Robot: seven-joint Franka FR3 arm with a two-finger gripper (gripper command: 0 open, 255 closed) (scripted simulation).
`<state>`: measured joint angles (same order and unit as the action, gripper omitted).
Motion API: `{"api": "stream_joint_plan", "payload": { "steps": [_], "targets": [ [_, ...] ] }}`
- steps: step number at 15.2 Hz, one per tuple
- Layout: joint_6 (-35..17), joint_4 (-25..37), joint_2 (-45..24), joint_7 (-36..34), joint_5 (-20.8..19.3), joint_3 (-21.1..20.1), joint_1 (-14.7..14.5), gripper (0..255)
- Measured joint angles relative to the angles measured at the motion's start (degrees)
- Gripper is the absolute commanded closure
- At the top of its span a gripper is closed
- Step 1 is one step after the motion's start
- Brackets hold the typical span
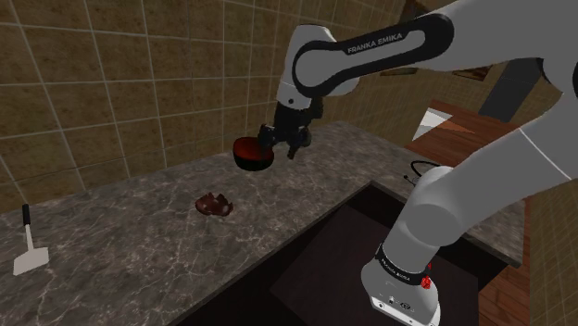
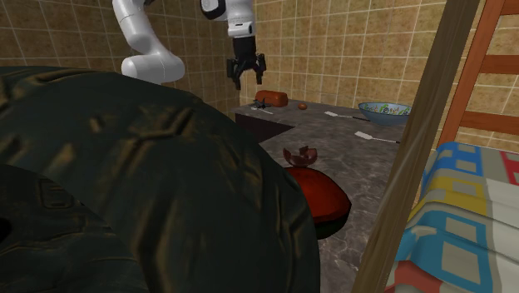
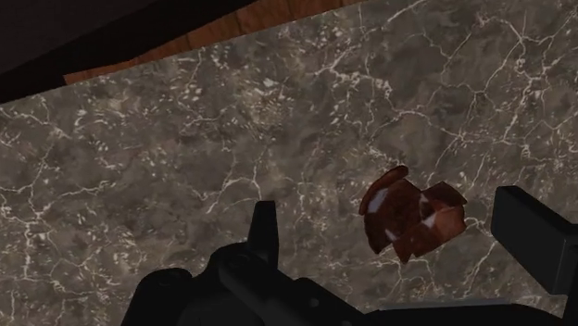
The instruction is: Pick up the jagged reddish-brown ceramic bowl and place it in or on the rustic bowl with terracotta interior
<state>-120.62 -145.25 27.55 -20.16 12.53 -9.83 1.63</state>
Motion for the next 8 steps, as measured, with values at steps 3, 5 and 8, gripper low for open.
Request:
{"api": "stream_joint_plan", "payload": {
  "steps": [3,5,8],
  "targets": [
    [-6.99,-1.19,-4.88,-3.67,0.16,-2.08,0.49,0],
    [-11.94,-0.04,-10.32,-6.50,-0.46,-3.58,1.11,0],
    [-18.26,1.11,-16.92,-11.52,-1.99,-5.61,1.76,0]
  ]
}}
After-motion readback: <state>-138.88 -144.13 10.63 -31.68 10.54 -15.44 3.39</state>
